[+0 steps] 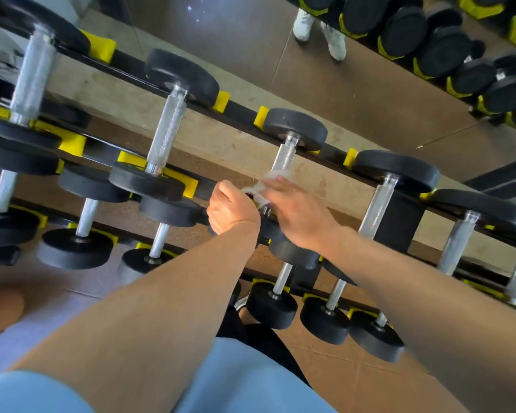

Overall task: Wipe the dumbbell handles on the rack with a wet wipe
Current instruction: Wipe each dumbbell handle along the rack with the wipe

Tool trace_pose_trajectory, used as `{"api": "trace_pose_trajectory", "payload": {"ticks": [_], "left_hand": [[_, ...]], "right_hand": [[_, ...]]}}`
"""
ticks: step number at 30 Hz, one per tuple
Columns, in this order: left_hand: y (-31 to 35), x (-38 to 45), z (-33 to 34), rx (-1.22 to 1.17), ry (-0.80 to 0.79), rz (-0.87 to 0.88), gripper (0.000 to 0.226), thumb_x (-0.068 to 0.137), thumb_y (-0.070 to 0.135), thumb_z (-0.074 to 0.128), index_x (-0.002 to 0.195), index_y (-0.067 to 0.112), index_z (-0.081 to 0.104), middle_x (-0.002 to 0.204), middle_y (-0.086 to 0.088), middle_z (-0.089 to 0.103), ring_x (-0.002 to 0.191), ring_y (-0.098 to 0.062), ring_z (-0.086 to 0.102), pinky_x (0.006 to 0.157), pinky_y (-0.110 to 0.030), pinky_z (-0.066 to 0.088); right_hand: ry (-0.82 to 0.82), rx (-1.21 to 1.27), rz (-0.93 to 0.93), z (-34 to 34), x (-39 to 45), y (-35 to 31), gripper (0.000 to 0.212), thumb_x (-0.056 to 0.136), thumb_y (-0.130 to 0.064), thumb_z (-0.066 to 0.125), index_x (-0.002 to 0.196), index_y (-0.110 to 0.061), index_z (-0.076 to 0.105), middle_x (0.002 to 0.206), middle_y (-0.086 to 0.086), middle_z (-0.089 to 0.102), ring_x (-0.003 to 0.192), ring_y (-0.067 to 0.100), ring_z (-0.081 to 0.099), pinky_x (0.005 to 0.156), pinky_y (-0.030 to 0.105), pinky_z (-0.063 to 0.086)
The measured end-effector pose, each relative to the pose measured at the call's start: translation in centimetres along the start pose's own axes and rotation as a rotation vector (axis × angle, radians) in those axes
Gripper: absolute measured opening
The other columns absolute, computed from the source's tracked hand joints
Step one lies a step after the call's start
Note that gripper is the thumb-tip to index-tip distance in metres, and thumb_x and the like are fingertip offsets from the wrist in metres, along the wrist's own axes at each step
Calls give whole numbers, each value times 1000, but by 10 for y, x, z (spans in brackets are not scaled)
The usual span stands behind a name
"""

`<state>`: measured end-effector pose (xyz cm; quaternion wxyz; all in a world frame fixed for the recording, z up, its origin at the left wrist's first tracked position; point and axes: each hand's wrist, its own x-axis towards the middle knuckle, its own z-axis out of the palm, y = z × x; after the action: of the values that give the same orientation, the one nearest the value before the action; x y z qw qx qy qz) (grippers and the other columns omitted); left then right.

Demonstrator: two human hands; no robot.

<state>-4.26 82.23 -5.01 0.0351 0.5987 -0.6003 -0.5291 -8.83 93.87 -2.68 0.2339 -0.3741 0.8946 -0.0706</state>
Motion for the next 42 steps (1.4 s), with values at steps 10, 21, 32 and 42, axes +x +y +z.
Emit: {"api": "trace_pose_trajectory", "payload": {"ticks": [10,21,32,42], "left_hand": [[-4,2,1,64,-19,43,47,105,28,21,112,11,65,112,-15,65,86,-19,49,79,-30,34],[23,36,-13,977,-585,490,92,77,91,14,105,20,65,93,-4,66,86,-25,61,79,-40,49],[43,36,-12,1199,-760,854,39,106,47,32,130,30,58,94,-1,57,88,-25,61,74,-45,55],[61,52,-19,1279,-974,688,18,101,14,46,93,18,60,102,-6,65,88,-20,59,77,-29,47]], "right_hand": [[289,1094,773,-28,-20,-14,14,105,-27,48,108,-28,61,103,-2,63,99,18,60,98,40,51],[464,882,715,-13,-51,-24,24,105,-34,37,116,-29,58,111,0,65,99,20,63,88,46,56],[484,882,730,-3,-85,-26,32,108,-28,36,124,-10,57,106,2,60,95,13,54,70,18,40],[494,897,692,-3,-94,-32,31,108,-27,35,129,-15,55,113,1,62,99,12,57,79,23,50]]}}
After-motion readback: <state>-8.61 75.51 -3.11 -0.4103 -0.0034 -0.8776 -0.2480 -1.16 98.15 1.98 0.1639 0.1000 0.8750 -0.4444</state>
